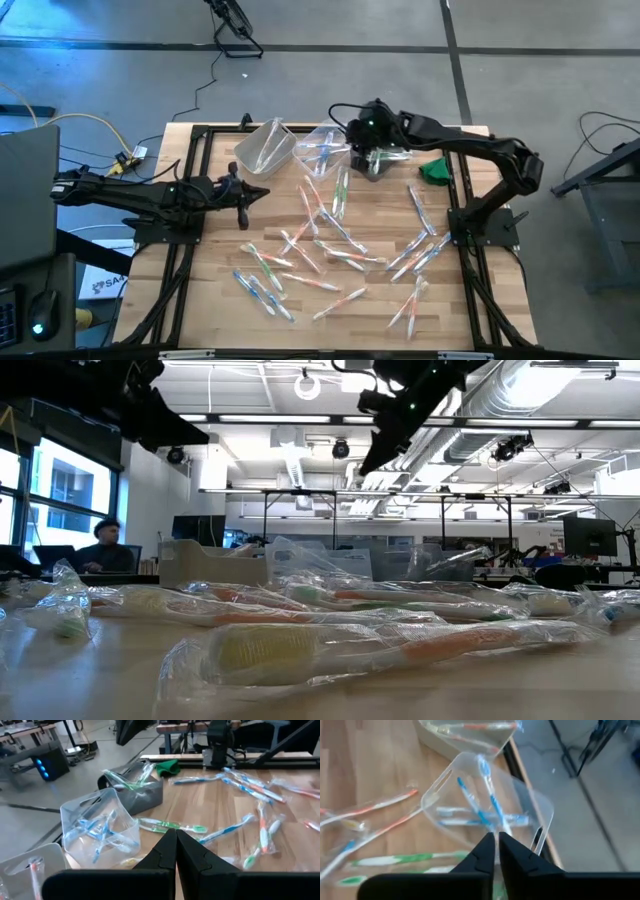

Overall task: Pick & Place Toothbrushes
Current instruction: Put the green toothbrush into the black bin

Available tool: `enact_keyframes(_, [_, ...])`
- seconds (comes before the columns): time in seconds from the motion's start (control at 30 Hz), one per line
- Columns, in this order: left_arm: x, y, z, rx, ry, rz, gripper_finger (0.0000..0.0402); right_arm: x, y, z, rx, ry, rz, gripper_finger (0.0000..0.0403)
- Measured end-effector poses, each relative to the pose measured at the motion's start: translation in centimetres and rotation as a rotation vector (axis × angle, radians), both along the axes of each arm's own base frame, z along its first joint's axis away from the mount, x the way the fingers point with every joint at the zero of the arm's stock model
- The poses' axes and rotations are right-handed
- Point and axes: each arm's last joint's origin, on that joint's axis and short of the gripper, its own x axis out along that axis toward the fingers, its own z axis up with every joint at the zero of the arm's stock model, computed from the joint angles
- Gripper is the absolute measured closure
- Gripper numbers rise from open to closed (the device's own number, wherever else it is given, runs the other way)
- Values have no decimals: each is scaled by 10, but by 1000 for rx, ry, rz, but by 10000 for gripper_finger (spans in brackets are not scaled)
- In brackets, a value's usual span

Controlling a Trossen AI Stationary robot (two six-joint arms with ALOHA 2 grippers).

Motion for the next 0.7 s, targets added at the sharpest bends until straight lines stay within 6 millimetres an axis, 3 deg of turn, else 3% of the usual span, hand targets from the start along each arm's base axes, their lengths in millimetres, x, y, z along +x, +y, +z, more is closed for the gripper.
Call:
enact_keyframes(0.27, [0, 0, -1, 2, 12, 0, 402, -12, 15, -3, 152, 12, -64, 399])
enact_keyframes(0.53, [0, 0, -1, -8, 10, 2, 402, -10, 39, -33, 180, 73, -118, 399])
enact_keyframes(0.7, [0, 0, -1, -10, 10, -5, 402, -8, 64, -51, 197, 104, -141, 400])
